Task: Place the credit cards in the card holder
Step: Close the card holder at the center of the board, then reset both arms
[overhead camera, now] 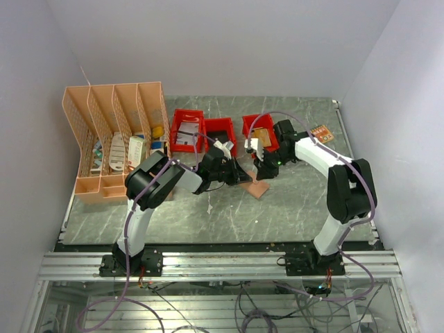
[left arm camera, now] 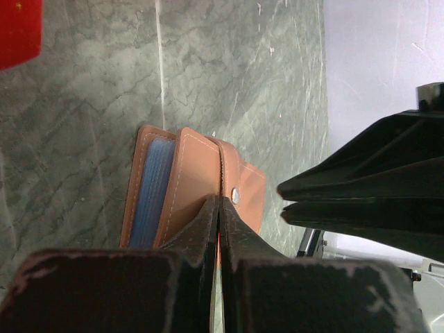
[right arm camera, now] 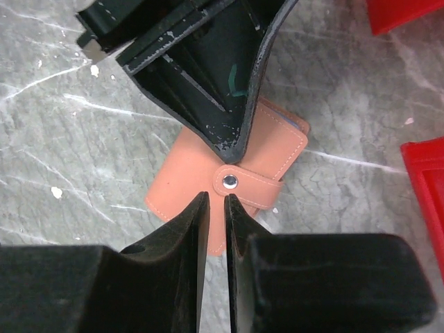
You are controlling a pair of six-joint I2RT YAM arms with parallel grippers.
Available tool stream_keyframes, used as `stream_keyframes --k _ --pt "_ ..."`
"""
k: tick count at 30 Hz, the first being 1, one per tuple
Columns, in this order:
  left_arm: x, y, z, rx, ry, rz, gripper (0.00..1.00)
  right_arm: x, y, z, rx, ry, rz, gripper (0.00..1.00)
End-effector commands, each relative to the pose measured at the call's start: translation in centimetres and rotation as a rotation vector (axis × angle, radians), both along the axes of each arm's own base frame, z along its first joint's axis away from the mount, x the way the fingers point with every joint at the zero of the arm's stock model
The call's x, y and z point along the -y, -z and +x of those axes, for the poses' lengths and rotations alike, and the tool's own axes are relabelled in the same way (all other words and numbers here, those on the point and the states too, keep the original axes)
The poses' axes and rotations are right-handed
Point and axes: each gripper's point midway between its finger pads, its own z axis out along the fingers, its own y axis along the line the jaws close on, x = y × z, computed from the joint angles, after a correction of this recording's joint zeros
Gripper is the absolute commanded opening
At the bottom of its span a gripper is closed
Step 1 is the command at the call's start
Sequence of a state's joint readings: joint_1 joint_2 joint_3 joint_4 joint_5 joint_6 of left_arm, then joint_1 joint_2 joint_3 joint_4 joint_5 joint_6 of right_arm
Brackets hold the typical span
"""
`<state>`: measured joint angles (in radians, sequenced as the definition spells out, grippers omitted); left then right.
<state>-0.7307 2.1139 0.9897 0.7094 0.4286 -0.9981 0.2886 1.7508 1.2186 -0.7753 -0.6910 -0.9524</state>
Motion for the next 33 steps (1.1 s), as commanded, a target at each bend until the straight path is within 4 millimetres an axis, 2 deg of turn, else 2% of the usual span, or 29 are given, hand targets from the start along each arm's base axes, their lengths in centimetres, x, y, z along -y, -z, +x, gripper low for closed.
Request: stream_keyframes --k 1,9,11,13,15,19,23,24,26,27,31,33 --pt "-1.6 3.5 -1.6 -0.057 0.004 0.121 0.08 -0.4 1.9 0.7 -0.004 0.035 -0.044 0.14" --pt "-1.7 3.1 -1.6 -0.049 0.001 0.12 0.09 -0.1 5.1 -0.1 -0.05 0.037 -0.145 0.11" --pt "-1.8 2.6 -1.5 -0.038 -0.004 0.117 0.1 0.1 5.4 -0.4 -0.06 0.039 -0.156 0.1" --pt "-2.0 1.5 -1.2 -0.009 -0.012 0.108 0.11 0.0 4.7 -0.3 -0.057 0.04 -0.142 0.12" --pt "-2.0 0.0 -0.9 0.027 -0.019 0.095 0.13 -0.5 2.7 0.2 -0.043 0.046 -0.084 0.17" --pt "-2.6 -3.1 -0.1 0.119 -0.033 0.106 0.17 -1.4 -3.2 1.9 0.027 0.043 0.031 0.23" --pt "-4.1 -7.2 0.5 0.251 -0.06 0.146 0.19 -1.0 -8.3 3.3 0.125 0.08 0.061 0.31" --pt "-4.6 -8.3 0.6 0.286 -0.069 0.164 0.19 -0.7 -9.6 3.5 0.158 0.092 0.066 0.34" --pt "-6.1 -10.9 0.9 0.364 -0.099 0.201 0.23 0.0 -12.4 4.3 0.248 0.139 0.085 0.47" --pt "-7.1 -11.9 0.9 0.396 -0.115 0.235 0.28 0.4 -14.0 4.7 0.297 0.167 0.096 0.54" --pt "-12.0 -19.0 1.6 0.561 -0.243 0.322 0.58 3.3 -22.1 6.2 0.523 0.334 0.173 0.87" --pt "-14.6 -22.8 1.6 0.623 -0.321 0.334 0.78 4.8 -25.6 6.9 0.548 0.44 0.218 0.99"
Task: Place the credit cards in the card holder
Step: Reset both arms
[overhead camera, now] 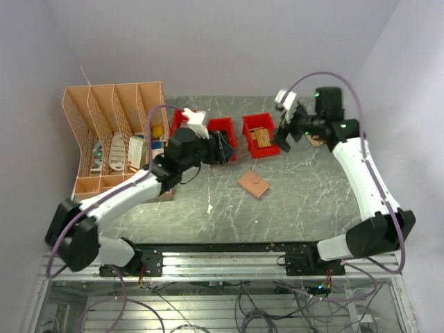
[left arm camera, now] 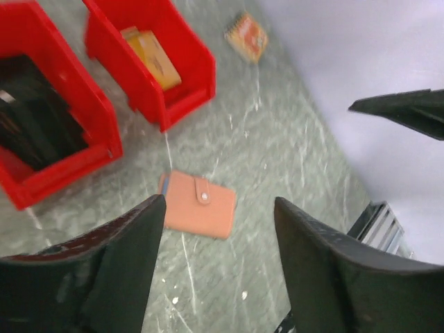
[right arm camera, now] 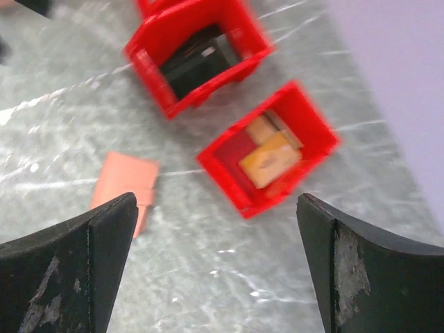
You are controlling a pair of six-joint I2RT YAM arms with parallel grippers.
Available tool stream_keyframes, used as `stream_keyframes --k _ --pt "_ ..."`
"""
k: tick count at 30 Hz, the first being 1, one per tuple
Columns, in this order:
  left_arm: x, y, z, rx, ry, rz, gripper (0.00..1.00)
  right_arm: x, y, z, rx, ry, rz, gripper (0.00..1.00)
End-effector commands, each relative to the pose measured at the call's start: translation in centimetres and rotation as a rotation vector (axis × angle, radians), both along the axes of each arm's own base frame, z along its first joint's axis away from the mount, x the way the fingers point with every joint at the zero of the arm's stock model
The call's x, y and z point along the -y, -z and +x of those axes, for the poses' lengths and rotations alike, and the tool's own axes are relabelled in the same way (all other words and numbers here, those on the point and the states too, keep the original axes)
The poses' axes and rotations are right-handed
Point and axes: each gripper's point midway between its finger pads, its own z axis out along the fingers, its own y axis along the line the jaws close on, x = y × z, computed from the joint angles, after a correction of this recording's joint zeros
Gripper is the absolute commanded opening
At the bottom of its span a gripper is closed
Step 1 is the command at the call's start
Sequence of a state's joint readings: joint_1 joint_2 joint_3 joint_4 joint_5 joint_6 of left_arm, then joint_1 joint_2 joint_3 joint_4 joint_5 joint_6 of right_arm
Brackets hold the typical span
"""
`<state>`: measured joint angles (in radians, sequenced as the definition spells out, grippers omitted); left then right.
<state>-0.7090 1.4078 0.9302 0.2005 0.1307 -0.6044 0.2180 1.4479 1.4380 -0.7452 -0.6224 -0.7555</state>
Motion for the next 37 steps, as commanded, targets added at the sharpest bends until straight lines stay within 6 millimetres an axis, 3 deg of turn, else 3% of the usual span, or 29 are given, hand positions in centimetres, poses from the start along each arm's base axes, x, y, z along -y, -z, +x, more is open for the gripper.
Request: stream_keyframes --k 1,4,8,13,16,20,25,37 --pt "-6.6 -6.2 1.3 0.164 -0.195 0.124 0.88 3.4 -8.8 2.6 0.127 0.252 0.146 1.0" --pt "-8.6 -11.8 0.3 0.259 -0.215 0.102 1.0 5.2 -11.6 3.6 0.09 0.413 0.248 1.0" --pt "-10.3 -18.3 -1.3 0.343 -0.222 0.079 0.99 6.2 -16.6 3.1 0.121 0.515 0.392 1.0" --pt "-11.6 -23.3 -2.8 0.376 -0.226 0.077 0.99 7.0 -21.7 2.3 0.191 0.575 0.47 1.0" --pt "-11.9 -25.0 -3.6 0.386 -0.218 0.062 0.99 6.9 -23.5 1.8 0.195 0.583 0.516 1.0" --pt "-12.5 -26.6 -4.6 0.405 -0.221 0.027 0.99 7.4 -25.2 1.2 0.187 0.65 0.589 1.0" --pt "-12.8 -26.8 -5.0 0.406 -0.222 0.02 0.99 7.9 -26.2 0.6 0.196 0.686 0.609 1.0" --pt "-12.4 -25.3 -4.8 0.378 -0.207 0.037 0.99 8.2 -24.9 1.0 0.187 0.669 0.578 1.0"
